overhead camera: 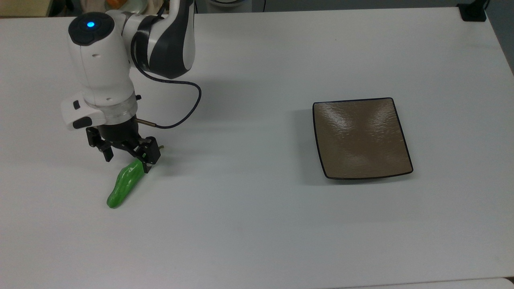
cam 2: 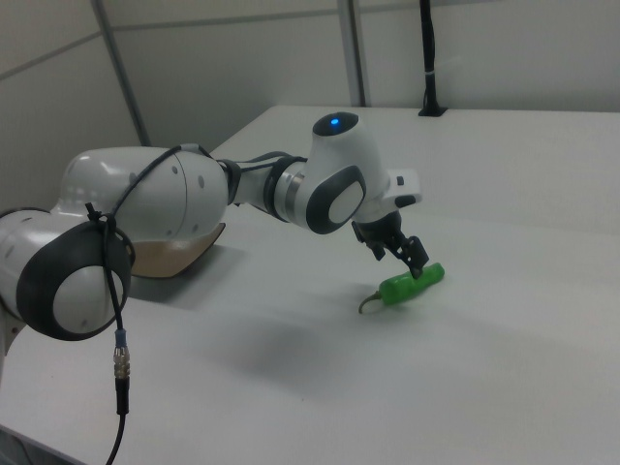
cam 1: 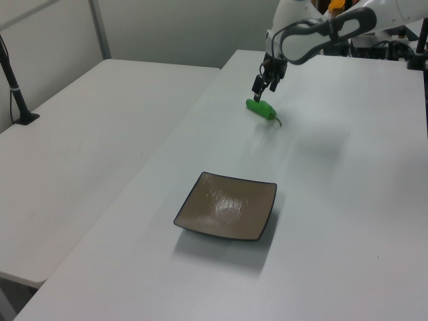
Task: Chili peppers are placed on a ceramic plate
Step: 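Close the gripper on the green chili pepper's body, then lift the chili pepper and carry it over the brown plate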
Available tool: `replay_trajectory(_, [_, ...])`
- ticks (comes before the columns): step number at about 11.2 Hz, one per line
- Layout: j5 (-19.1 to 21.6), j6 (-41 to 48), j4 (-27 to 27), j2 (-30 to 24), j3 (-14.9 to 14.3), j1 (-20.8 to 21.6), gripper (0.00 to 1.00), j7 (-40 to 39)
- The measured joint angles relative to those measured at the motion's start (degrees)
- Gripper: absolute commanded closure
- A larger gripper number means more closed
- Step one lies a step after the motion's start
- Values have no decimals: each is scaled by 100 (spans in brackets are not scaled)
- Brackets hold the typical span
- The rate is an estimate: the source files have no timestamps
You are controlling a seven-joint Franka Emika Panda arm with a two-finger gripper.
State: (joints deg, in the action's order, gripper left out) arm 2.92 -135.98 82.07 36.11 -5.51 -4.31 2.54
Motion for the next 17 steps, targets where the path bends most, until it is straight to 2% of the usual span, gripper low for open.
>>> replay_trajectory(1, [0, -26, 9, 65, 1, 1, 1, 0])
replay_trajectory(2, [0, -30, 11, 123, 2, 4, 6, 0])
replay_trajectory(4, [0, -30, 20, 185, 3, 5, 22, 0])
replay_trajectory(5, [0, -47, 54, 197, 3, 6, 32, 0])
replay_trajectory(7, [-1, -334, 200, 204, 5, 7, 59, 0])
replay_trajectory(8, [-1, -414, 250, 206, 6, 8, 76, 0])
replay_trajectory(14, [-1, -436, 221, 125, 10, 11, 76, 0])
replay_trajectory(17, [0, -9, 191, -396, 52, 138, 76, 0])
